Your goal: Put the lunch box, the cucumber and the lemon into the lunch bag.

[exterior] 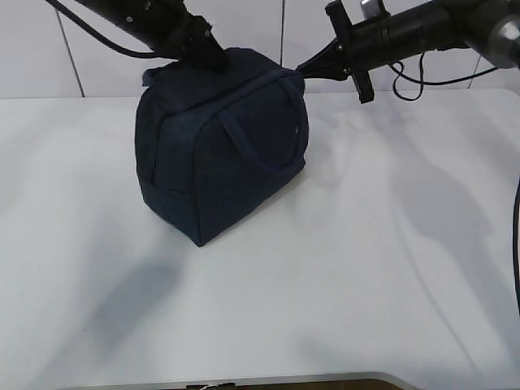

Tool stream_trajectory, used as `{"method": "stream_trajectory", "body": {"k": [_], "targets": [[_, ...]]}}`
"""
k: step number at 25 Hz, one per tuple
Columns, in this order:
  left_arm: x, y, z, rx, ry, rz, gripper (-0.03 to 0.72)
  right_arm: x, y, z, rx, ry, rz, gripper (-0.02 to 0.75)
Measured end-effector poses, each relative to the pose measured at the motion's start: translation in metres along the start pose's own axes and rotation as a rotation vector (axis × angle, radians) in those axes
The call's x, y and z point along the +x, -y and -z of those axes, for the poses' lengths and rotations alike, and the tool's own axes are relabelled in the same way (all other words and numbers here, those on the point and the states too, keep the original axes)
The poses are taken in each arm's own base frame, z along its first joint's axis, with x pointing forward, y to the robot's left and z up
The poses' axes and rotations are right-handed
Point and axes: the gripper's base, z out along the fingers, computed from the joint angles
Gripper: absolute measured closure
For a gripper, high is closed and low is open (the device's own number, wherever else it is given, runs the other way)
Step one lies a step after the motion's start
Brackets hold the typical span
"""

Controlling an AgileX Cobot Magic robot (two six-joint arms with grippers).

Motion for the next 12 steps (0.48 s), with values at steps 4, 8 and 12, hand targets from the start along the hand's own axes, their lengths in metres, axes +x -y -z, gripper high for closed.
{"method": "stream_trajectory", "body": {"k": [4,8,12], "targets": [[0.0001,0.0012,0.0014,0.005,-0.017,-0.012,0.664,0.0,-0.0002,0.0,-0.002,0.0,-0.001,0.733],[0.0037,0.0036,0.0022,0.029,-0.063,-0.02,0.694,0.0,-0.0003,0.0,-0.003,0.0,-0.01,0.733],[0.0065,0.0054,0.003,0.047,-0.098,-0.026,0.695,0.0,-0.0003,0.0,-0.003,-0.001,-0.057,0.733]]}}
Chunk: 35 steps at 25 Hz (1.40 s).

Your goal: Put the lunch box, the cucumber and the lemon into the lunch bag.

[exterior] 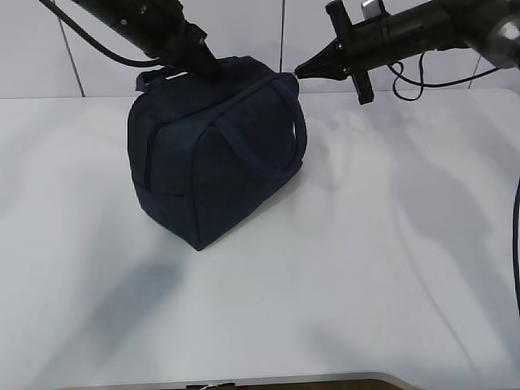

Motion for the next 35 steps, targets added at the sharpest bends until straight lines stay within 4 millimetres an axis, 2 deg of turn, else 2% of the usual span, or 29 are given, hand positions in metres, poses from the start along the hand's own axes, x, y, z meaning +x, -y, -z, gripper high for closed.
{"method": "stream_trajectory", "body": {"k": [10,17,22,29,35], "targets": [[-0.001,0.002,0.0,0.025,0.012,0.001,0.696,-0.001,0.003,0.0,0.031,0.006,-0.027,0.733],[-0.002,0.005,0.0,0.054,0.025,-0.005,0.696,-0.002,0.015,-0.002,0.136,0.019,0.004,0.733],[-0.002,0.005,-0.003,0.078,0.035,0.0,0.696,-0.001,0.034,-0.019,0.158,-0.012,-0.018,0.733],[-0.003,0.006,-0.003,0.099,0.045,0.001,0.696,0.005,0.053,-0.044,0.205,-0.055,0.035,0.733],[-0.002,0.006,-0.003,0.103,0.039,0.002,0.697,0.009,0.055,-0.053,0.212,-0.077,0.099,0.733]]}}
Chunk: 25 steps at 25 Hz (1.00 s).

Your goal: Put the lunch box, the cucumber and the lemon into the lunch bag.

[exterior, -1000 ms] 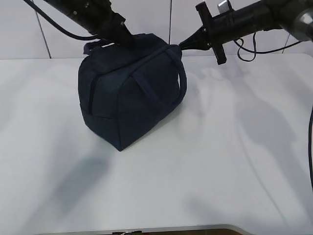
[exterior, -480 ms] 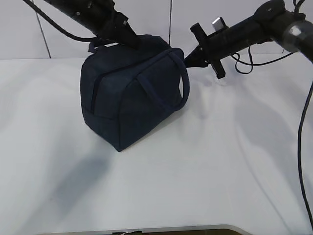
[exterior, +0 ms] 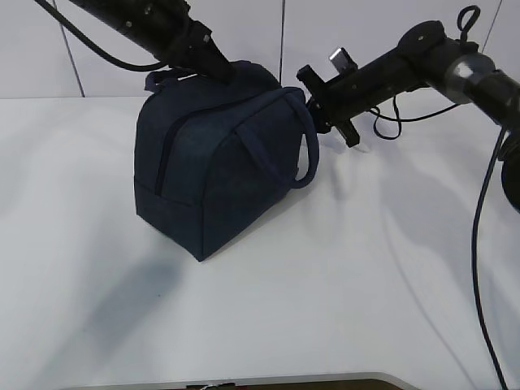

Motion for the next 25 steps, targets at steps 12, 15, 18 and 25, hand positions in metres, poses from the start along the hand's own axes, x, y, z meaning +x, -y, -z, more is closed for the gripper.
{"method": "stream_trajectory", "body": {"k": [12,15,18,25], "targets": [[0.004,-0.011,0.008,-0.019,-0.01,0.007,0.697,-0.01,-0.037,0.031,-0.081,0.106,0.203,0.692],[0.004,-0.011,0.008,-0.019,-0.01,0.007,0.697,-0.009,-0.044,0.034,-0.119,0.111,0.208,0.594],[0.004,-0.011,0.008,-0.019,-0.01,0.007,0.697,-0.009,-0.049,0.038,-0.135,0.12,0.222,0.477],[0.004,-0.011,0.008,-0.019,-0.01,0.005,0.694,-0.006,-0.069,0.057,-0.137,0.153,0.32,0.409]]}}
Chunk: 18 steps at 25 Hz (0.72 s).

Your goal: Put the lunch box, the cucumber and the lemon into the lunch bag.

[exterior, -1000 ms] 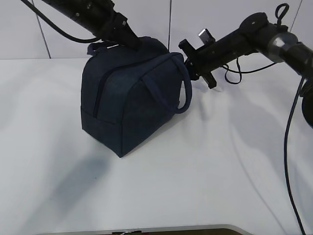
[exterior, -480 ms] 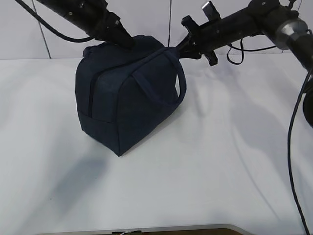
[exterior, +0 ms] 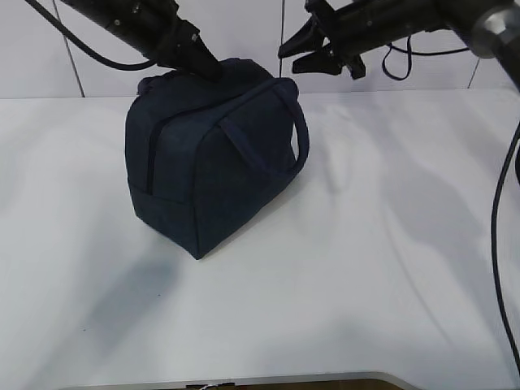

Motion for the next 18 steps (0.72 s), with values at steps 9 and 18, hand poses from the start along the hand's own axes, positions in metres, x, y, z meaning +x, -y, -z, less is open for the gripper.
{"method": "stream_trajectory", "body": {"k": [9,18], "targets": [[0.0,0.0,0.0,-0.003,-0.002,-0.002,0.627,-0.014,-0.051,0.055,0.295,0.054,0.443,0.404],[0.003,-0.003,0.0,-0.036,-0.035,-0.017,0.508,-0.021,-0.063,0.089,0.581,0.064,0.624,0.402]]}}
